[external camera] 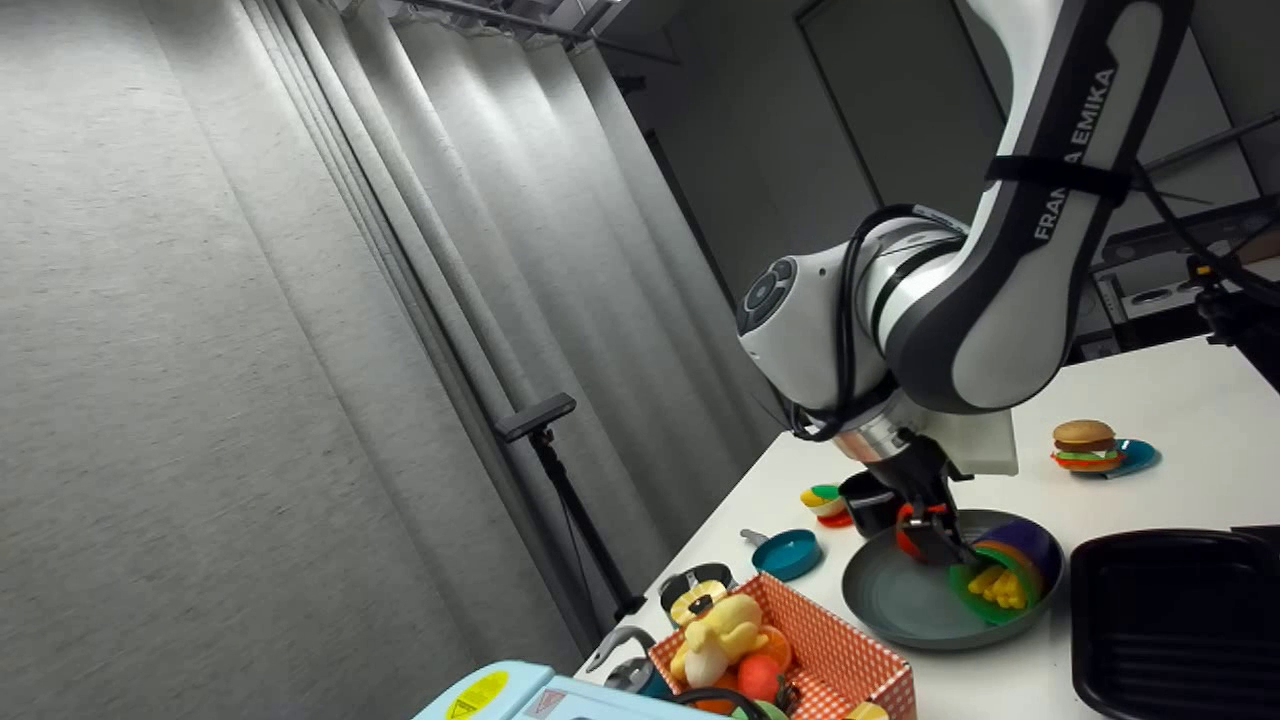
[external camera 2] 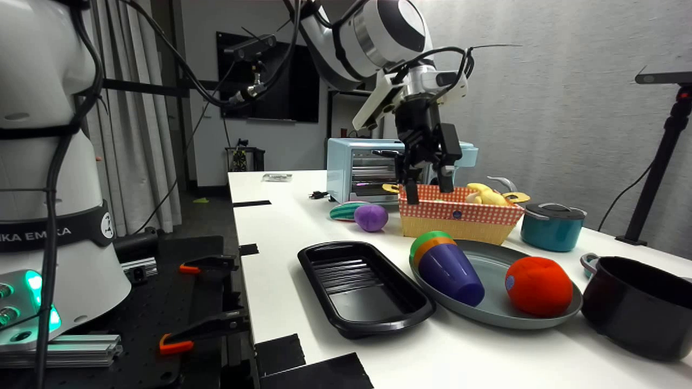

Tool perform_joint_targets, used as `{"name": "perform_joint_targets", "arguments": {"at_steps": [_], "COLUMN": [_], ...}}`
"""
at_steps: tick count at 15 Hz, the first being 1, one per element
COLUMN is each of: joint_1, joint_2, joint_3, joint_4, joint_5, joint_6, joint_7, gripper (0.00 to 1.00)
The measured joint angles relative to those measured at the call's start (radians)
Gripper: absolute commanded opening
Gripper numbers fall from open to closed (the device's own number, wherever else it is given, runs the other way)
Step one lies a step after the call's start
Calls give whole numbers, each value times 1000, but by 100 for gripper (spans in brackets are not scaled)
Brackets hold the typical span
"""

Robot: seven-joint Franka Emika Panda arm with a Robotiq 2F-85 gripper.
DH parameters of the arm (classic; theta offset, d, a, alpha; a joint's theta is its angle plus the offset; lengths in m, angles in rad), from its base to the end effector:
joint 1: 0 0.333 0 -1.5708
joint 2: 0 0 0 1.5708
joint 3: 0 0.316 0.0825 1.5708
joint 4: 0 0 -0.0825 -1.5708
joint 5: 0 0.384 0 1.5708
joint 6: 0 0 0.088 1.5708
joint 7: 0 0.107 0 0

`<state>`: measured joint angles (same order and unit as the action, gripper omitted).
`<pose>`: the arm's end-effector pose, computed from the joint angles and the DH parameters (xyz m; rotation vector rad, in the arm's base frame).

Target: Put the cups upright

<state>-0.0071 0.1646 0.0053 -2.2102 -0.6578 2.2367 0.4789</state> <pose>0.5359 -0.0192 0.2981 2.6403 -0.0393 -0.0186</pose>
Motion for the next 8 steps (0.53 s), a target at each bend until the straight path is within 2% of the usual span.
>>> {"name": "perform_joint_targets", "arguments": {"at_steps": [8], "joint_1": [17], "joint_2": [84], "joint_3": [-28], "joint_4": [41], "joint_5": [-87], "joint_6": [0], "joint_7": [33], "gripper": [100]}}
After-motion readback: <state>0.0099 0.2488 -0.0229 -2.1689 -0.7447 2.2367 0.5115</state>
